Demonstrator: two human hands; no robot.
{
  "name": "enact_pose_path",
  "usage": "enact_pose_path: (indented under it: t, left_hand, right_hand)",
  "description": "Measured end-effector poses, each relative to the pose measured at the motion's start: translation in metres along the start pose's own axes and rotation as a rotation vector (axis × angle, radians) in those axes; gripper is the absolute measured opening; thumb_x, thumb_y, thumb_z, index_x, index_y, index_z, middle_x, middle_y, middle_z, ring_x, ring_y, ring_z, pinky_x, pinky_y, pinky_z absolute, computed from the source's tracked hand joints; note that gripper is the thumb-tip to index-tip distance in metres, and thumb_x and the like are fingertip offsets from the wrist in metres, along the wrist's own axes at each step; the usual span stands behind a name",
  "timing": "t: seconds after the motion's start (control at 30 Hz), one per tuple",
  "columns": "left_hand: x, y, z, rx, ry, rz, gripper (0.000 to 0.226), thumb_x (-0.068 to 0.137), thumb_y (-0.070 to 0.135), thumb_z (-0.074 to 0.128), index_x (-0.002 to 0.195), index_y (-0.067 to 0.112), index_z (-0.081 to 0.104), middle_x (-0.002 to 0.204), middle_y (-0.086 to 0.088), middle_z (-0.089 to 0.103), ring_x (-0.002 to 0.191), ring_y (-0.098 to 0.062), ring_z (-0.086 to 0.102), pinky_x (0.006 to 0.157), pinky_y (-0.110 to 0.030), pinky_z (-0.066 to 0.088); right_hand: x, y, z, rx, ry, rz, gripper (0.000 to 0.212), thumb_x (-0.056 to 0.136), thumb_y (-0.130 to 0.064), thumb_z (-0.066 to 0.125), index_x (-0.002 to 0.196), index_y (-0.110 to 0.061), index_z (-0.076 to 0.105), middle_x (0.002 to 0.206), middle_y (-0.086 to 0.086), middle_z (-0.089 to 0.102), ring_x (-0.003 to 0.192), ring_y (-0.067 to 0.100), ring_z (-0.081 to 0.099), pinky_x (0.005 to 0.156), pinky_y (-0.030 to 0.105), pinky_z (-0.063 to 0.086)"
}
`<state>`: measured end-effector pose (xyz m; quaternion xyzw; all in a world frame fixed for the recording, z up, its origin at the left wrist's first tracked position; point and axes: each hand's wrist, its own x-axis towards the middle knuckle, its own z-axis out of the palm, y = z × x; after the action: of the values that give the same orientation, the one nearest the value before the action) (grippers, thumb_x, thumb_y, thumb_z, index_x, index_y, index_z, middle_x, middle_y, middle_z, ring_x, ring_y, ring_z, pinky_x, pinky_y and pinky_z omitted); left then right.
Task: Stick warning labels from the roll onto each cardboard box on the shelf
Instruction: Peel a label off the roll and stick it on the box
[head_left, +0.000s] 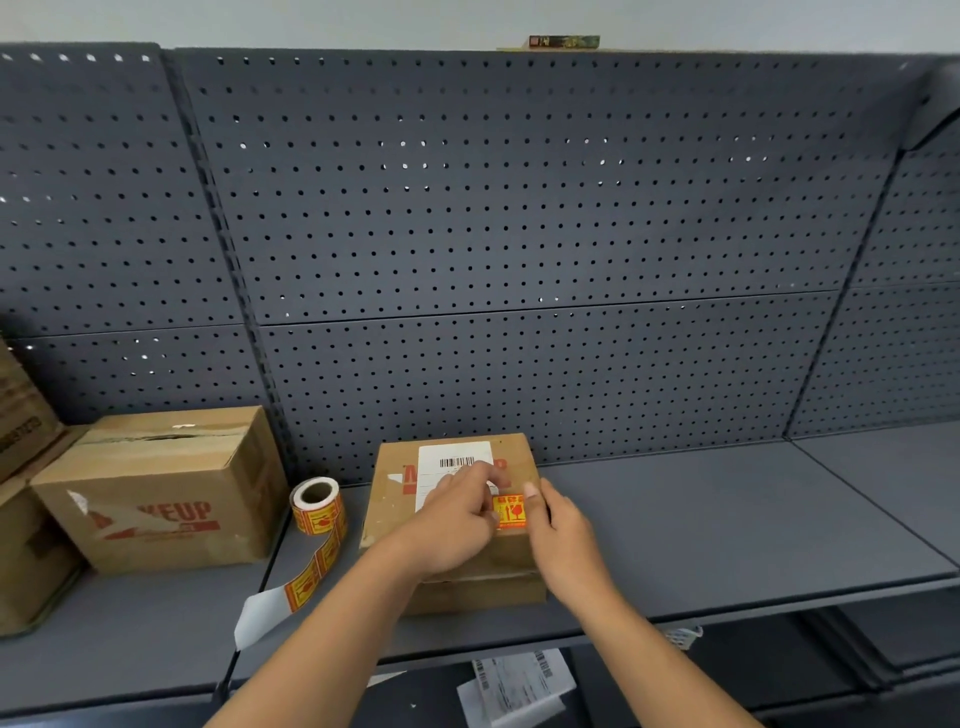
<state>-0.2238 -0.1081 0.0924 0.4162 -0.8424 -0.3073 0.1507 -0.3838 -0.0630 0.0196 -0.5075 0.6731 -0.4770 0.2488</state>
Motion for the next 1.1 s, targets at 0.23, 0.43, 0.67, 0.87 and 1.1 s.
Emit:
enact_pose_path:
  t: [0.23,0.43,0.67,0.87,1.1]
  left_hand:
    - [-0.001,0.006,-0.006,-0.030,-0.056,-0.036,0.032,0.102,0.020,0.057,0.127,0.032,0.041,0.102,0.011,0.042,0.102,-0.018,0.040,0.090,-0.040,0.039]
    - [-0.002,0.005,-0.006,-0.206,-0.033,-0.048,0.036,0.100,0.001,0.050,0.125,0.027,0.046,0.101,0.006,0.045,0.087,-0.009,0.045,0.075,-0.027,0.041]
    - [-0.020,-0.001,-0.027,-0.053,0.295,0.035,0.014,0.102,0.030,0.059,0.116,0.034,0.059,0.107,0.012,0.048,0.104,-0.010,0.046,0.091,-0.025,0.042]
    - [-0.042,-0.032,-0.044,0.187,0.405,-0.268,0.031,0.103,0.046,0.046,0.128,0.030,0.055,0.125,0.003,0.046,0.123,-0.028,0.042,0.103,-0.040,0.041]
    - [-0.046,-0.021,-0.012,0.254,0.142,-0.479,0.092,0.091,0.086,0.024,0.164,0.035,0.005,0.173,-0.009,-0.011,0.155,-0.048,0.007,0.123,-0.056,0.024]
  right_hand:
    - [-0.001,0.004,-0.013,0.084,-0.158,-0.022,0.046,0.106,-0.055,0.040,0.149,-0.039,0.048,0.132,-0.011,0.064,0.122,0.001,0.058,0.104,0.030,0.049]
    - [-0.003,-0.003,-0.018,0.143,-0.158,-0.009,0.032,0.107,-0.047,0.045,0.134,-0.042,0.061,0.119,-0.012,0.071,0.110,0.002,0.066,0.096,0.030,0.054]
    - [0.001,-0.003,-0.019,0.087,-0.075,0.061,0.049,0.093,-0.071,0.054,0.117,-0.031,0.067,0.116,-0.007,0.068,0.105,0.006,0.066,0.090,0.031,0.057]
    - [0.003,-0.010,-0.021,0.050,-0.074,0.106,0.085,0.082,-0.090,0.047,0.134,-0.023,0.060,0.125,-0.007,0.066,0.114,0.009,0.064,0.098,0.037,0.056]
    - [-0.003,-0.034,-0.007,0.140,-0.070,0.129,0.029,0.093,-0.052,0.069,0.106,-0.027,0.070,0.099,-0.009,0.078,0.093,0.009,0.073,0.088,0.039,0.061]
